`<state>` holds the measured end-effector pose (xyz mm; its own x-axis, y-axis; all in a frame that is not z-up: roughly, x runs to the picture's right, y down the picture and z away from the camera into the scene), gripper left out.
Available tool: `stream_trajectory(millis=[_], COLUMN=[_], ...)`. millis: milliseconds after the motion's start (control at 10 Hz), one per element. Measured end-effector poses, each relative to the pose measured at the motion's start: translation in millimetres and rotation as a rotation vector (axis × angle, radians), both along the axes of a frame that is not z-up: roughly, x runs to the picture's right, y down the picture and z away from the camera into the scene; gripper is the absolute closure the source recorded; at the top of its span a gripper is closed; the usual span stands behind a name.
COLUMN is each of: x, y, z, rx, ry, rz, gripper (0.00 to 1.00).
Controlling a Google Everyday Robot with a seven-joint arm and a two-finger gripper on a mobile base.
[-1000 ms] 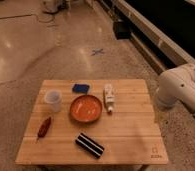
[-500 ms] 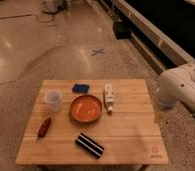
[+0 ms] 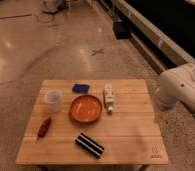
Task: Move the arm in a circular motion
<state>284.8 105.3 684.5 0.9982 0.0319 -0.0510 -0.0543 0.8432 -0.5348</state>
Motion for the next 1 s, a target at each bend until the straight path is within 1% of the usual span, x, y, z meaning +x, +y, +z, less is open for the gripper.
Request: stream_trajectory(millis=[800,1000], x=[1,-5], y=[-1,-17], z=[0.6,11.4], rx=[0.002,0.015], ry=[0.001,-0.008], rz=[0.002,0.009], gripper=[0.35,0.35])
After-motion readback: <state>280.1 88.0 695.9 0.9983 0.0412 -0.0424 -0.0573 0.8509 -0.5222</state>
